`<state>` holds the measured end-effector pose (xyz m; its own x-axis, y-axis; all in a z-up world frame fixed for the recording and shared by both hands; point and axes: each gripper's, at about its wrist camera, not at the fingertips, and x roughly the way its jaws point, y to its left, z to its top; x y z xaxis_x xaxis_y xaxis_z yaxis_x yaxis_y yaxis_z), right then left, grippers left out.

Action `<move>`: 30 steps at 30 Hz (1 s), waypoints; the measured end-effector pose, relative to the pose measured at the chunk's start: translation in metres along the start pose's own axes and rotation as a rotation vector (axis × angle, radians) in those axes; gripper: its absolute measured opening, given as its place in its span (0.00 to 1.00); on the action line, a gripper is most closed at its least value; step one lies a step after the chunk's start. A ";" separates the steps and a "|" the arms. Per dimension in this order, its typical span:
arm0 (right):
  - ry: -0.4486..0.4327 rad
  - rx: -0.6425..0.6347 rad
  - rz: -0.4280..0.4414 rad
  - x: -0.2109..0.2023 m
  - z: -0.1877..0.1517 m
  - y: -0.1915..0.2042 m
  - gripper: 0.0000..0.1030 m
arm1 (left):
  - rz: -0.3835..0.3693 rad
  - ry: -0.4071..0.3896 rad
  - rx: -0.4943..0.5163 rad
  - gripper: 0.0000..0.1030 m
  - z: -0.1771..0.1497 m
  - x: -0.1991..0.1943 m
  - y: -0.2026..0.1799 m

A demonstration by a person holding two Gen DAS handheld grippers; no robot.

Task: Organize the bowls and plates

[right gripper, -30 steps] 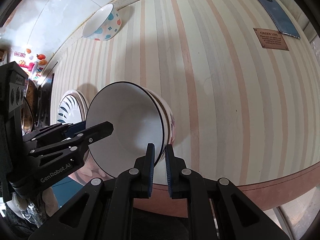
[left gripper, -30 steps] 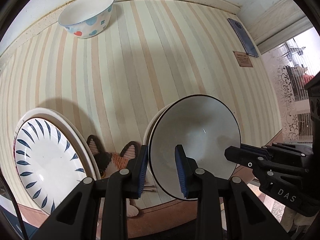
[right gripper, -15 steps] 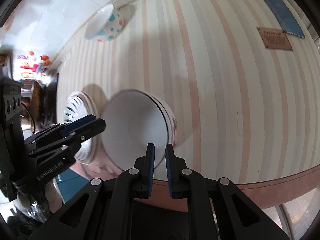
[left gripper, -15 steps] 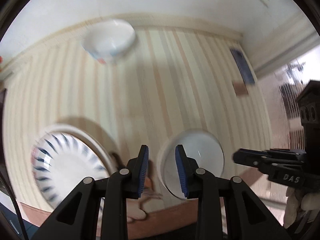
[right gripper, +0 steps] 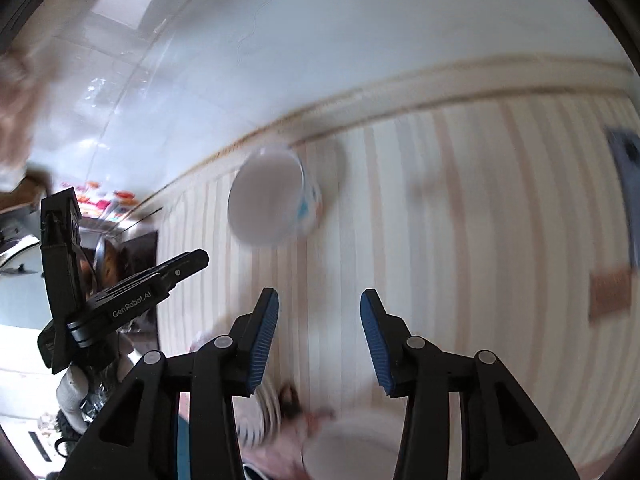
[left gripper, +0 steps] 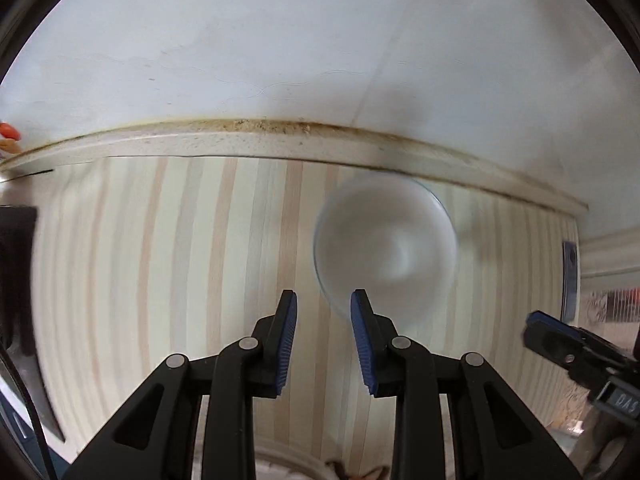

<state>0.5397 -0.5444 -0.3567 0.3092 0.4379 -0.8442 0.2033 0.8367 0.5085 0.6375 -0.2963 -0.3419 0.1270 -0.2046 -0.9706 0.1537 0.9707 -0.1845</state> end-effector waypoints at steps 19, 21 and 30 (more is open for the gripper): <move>0.116 -0.052 -0.073 0.112 0.064 0.011 0.13 | -0.088 0.037 -0.010 0.20 0.022 0.054 0.005; 0.111 -0.058 -0.081 0.113 0.064 0.012 0.13 | -0.087 0.035 -0.009 0.20 0.021 0.052 0.004; 0.099 -0.079 -0.076 0.099 0.053 0.017 0.13 | -0.091 0.000 0.012 0.20 0.000 0.024 -0.003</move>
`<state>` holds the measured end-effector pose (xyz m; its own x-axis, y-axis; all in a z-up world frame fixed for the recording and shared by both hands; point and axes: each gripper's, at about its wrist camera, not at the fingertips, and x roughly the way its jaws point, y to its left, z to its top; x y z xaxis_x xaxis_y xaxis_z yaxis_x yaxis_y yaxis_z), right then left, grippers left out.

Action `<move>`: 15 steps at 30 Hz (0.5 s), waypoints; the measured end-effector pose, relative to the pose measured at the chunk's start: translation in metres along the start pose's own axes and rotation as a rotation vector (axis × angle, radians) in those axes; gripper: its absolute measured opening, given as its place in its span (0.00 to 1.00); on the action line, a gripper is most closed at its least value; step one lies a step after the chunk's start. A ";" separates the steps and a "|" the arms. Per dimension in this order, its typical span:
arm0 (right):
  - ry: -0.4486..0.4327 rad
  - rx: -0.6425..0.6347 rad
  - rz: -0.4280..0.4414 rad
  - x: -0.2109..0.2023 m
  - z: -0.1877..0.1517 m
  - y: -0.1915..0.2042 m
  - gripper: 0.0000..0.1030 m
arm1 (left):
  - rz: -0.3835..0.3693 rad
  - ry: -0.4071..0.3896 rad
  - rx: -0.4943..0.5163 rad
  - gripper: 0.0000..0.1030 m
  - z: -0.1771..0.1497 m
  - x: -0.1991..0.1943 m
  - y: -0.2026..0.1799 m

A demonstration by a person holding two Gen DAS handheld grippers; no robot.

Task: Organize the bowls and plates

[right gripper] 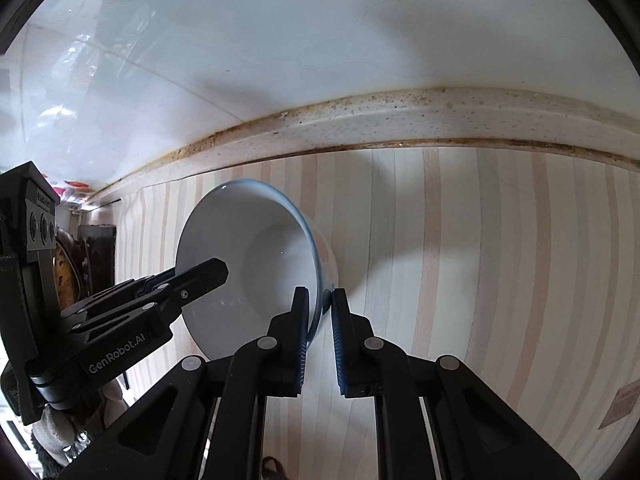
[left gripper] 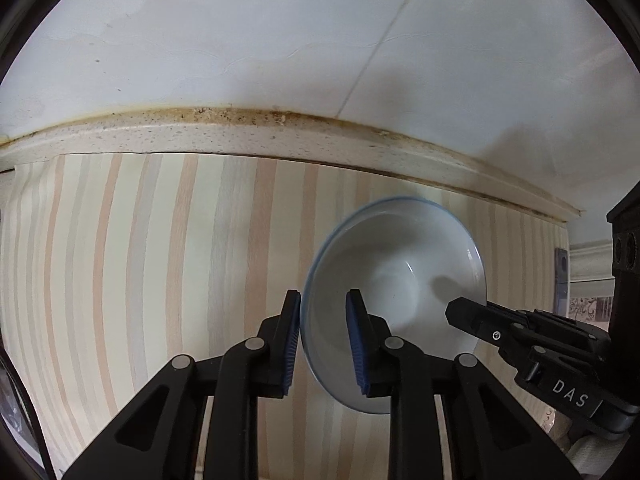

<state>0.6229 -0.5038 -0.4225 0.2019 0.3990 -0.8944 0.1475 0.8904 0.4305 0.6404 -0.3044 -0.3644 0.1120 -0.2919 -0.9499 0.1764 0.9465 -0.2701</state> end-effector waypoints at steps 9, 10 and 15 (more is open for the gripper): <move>-0.039 0.007 0.027 -0.051 -0.045 -0.003 0.12 | -0.026 -0.040 0.073 0.20 -0.047 -0.047 -0.035; -0.047 0.011 0.030 -0.058 -0.054 -0.003 0.12 | -0.028 -0.044 0.083 0.20 -0.051 -0.053 -0.036; -0.071 0.022 0.033 -0.090 -0.101 -0.006 0.13 | -0.054 -0.059 0.139 0.20 -0.089 -0.079 -0.061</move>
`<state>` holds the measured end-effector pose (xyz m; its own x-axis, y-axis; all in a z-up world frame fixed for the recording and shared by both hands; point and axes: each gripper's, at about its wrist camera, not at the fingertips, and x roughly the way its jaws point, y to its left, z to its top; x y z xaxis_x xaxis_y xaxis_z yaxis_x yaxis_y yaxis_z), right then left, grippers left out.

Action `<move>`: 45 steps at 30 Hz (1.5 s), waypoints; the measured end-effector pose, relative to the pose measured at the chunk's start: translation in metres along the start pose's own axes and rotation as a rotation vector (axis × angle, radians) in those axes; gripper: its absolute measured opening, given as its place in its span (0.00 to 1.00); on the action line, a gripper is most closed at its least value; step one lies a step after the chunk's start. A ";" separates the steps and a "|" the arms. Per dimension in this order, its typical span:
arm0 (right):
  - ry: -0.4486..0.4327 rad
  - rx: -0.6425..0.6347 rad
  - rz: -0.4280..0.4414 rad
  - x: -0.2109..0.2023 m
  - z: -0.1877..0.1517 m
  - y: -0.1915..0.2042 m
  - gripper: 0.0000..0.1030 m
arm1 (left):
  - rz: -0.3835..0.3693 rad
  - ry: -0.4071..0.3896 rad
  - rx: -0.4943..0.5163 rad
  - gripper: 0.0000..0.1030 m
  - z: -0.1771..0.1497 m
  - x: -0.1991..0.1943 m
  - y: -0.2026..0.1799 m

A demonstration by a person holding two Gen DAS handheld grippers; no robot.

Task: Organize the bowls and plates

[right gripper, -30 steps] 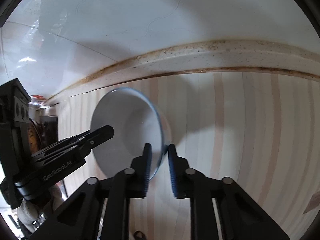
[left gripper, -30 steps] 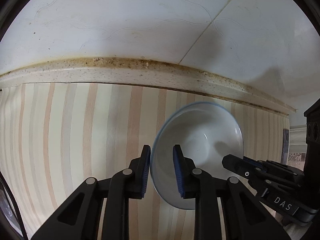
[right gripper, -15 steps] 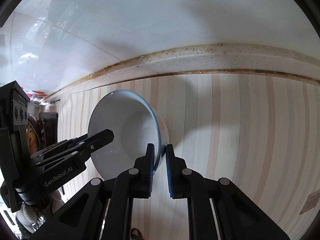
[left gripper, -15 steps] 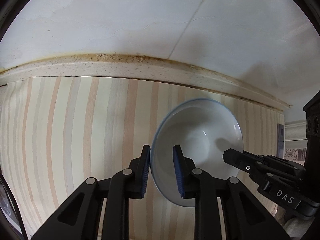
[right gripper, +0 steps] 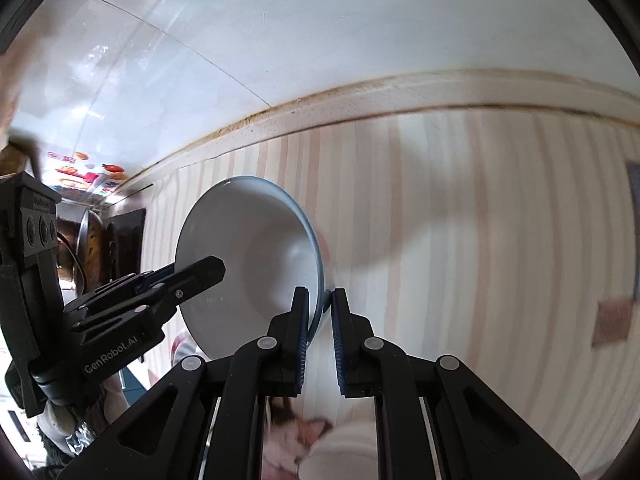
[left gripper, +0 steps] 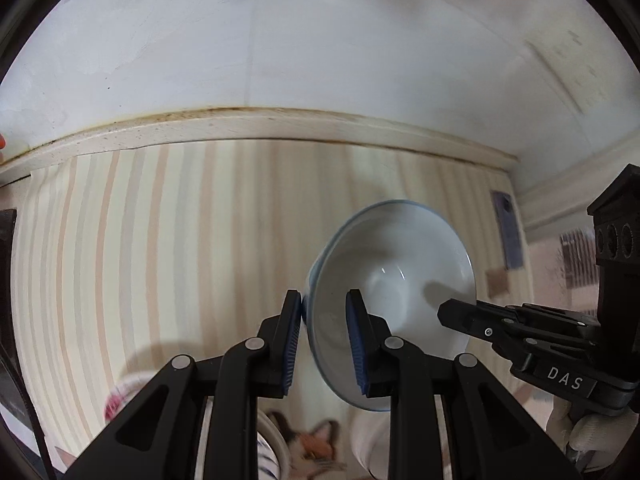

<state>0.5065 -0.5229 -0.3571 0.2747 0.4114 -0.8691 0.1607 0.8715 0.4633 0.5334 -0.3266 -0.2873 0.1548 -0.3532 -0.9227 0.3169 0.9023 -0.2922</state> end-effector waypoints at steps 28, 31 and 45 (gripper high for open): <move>0.004 0.156 -0.016 -0.042 -0.190 -0.066 0.13 | 0.022 0.152 0.145 0.20 -0.133 0.033 -0.068; 0.016 0.159 -0.022 -0.035 -0.195 -0.069 0.13 | 0.031 0.161 0.150 0.20 -0.134 0.038 -0.068; 0.040 0.178 -0.046 -0.017 -0.188 -0.070 0.15 | 0.040 0.136 0.165 0.21 -0.134 0.036 -0.067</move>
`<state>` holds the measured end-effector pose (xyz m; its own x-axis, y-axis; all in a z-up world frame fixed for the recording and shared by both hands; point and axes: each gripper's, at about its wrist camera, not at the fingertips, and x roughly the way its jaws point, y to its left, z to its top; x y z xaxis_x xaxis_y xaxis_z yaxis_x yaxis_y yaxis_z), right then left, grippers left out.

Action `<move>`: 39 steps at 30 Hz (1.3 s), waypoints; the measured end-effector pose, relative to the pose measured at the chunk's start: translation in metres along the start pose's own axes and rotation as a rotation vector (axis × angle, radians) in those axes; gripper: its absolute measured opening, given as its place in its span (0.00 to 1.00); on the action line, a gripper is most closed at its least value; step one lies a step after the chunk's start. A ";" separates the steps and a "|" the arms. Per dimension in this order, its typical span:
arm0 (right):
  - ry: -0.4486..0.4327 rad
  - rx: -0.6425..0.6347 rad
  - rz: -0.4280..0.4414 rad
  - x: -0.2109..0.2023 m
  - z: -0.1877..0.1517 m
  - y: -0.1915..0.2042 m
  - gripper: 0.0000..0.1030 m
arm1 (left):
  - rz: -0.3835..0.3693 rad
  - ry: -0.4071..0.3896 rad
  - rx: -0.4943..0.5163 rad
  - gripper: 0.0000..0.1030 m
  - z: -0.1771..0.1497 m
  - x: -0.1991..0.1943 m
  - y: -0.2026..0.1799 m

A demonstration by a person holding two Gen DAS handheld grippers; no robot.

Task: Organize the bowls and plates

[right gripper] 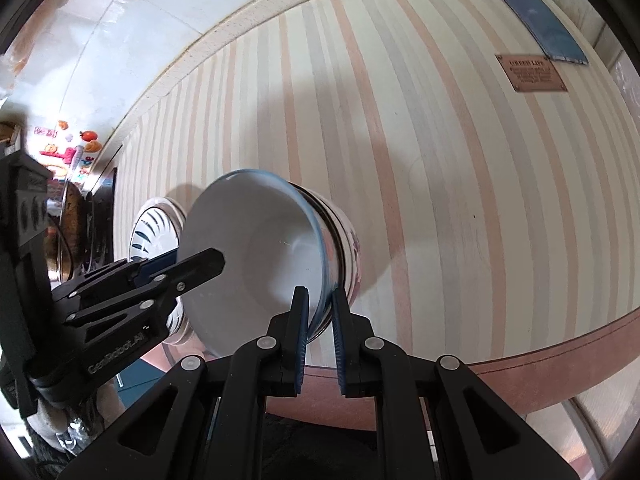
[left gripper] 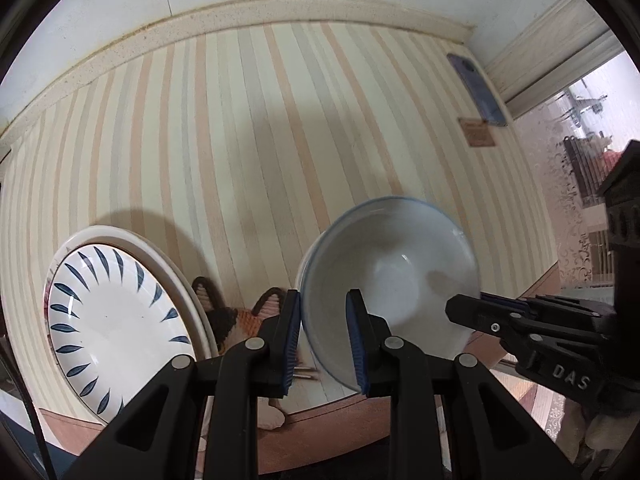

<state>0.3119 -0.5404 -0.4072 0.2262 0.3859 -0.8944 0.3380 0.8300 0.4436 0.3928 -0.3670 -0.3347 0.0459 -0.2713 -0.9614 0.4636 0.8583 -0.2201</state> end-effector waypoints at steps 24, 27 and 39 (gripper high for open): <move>-0.454 -0.132 -0.214 -0.172 -0.107 0.088 0.79 | 0.045 -0.367 0.117 0.90 -0.067 -0.167 -0.029; -0.491 -0.137 -0.237 -0.189 -0.123 0.094 0.85 | 0.033 -0.403 0.110 0.90 -0.075 -0.182 -0.030; -0.641 -0.128 -0.282 -0.250 -0.175 0.113 0.91 | 0.005 -0.511 0.113 0.95 -0.097 -0.228 -0.036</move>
<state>0.1338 -0.4723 -0.1434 0.6516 -0.1310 -0.7472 0.3622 0.9192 0.1546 0.2798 -0.2934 -0.1241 0.4609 -0.4696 -0.7530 0.5539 0.8151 -0.1693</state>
